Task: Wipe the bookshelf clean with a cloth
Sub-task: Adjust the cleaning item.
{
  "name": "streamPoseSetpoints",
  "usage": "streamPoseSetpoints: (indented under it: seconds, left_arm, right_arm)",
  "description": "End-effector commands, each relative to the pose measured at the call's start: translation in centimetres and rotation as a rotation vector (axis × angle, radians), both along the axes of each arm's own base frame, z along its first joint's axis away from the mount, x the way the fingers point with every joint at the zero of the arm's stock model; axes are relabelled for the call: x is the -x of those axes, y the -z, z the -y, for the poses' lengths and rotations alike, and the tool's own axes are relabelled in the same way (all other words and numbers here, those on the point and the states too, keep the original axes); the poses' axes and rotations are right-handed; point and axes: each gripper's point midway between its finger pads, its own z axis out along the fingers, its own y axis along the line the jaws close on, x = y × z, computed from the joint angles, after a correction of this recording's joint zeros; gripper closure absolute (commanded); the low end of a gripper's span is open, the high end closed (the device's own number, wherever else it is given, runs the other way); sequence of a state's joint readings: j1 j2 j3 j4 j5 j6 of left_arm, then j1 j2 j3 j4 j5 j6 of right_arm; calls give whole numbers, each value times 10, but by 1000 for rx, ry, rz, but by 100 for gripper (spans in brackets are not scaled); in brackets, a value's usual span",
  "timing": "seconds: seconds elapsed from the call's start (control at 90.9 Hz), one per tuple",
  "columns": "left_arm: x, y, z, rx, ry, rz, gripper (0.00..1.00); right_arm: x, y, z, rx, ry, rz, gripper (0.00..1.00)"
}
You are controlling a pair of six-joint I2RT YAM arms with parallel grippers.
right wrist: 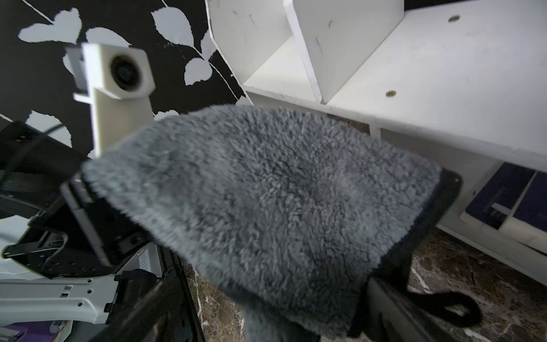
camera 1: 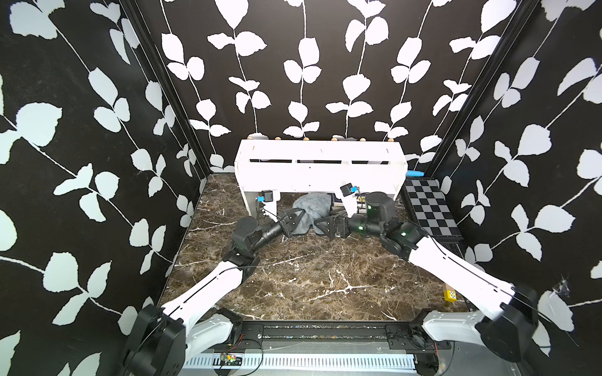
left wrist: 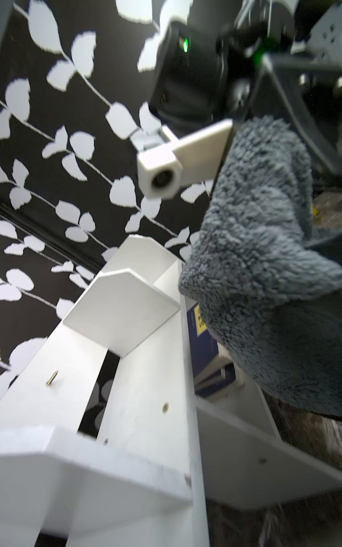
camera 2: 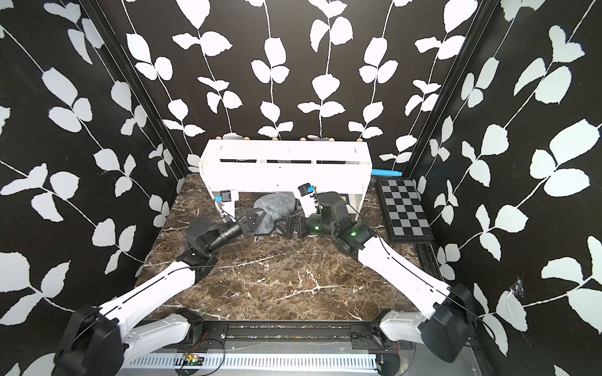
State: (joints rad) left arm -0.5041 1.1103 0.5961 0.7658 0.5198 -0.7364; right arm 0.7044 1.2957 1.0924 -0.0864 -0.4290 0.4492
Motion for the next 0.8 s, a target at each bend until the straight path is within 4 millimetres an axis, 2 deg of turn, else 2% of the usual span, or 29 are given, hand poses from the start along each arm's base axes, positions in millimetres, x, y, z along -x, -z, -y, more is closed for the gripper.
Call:
streamPoseSetpoints:
  seconds: [0.0, 0.044, 0.165, 0.242, 0.286, 0.341, 0.418, 0.484, 0.572, 0.583, 0.605, 0.616, 0.638, 0.682, 0.792]
  left_arm:
    - [35, -49, 5, 141, 179, 114, 100]
    - [37, -48, 8, 143, 203, 110, 100]
    - [38, -40, 16, 134, 266, 89, 100]
    - [39, -35, 19, 135, 293, 77, 100]
    - [37, -28, 21, 125, 298, 63, 100]
    - [36, -22, 22, 117, 302, 51, 100]
    - [37, -15, 23, 110, 310, 41, 100]
    - [37, -12, 23, 98, 308, 39, 100]
    - [28, -1, 18, 37, 226, 20, 65]
    - [27, 0, 17, 24, 210, 21, 56]
    - [24, 2, 14, -8, 173, 22, 28]
    - [22, 3, 12, -24, 149, 23, 19]
    - [19, 7, 7, -74, 102, 25, 10]
    - [12, 10, -4, -173, 1, 36, 2]
    - [-2, -6, -47, -366, -273, 87, 1]
  right_arm:
    - [-4, -42, -12, -162, -8, 56, 2]
    - [-6, -45, -15, -189, -10, 52, 7]
    - [-5, -53, -24, -256, -46, 35, 26]
    - [-7, -57, -23, -278, -35, 50, 30]
    - [-9, -61, -20, -291, -9, 70, 36]
    - [-13, -64, -15, -300, 29, 88, 50]
    - [-14, -70, -13, -311, 41, 100, 82]
    - [-15, -72, -13, -311, 43, 103, 100]
    - [-23, -71, 0, -258, 129, 124, 100]
    - [-24, -70, 3, -248, 146, 128, 100]
    - [-26, -70, 8, -226, 177, 135, 100]
    - [-28, -71, 11, -216, 194, 140, 100]
    - [-30, -71, 18, -187, 229, 149, 100]
    - [-33, -75, 32, -131, 296, 173, 100]
    - [-35, -96, 72, 6, 440, 264, 100]
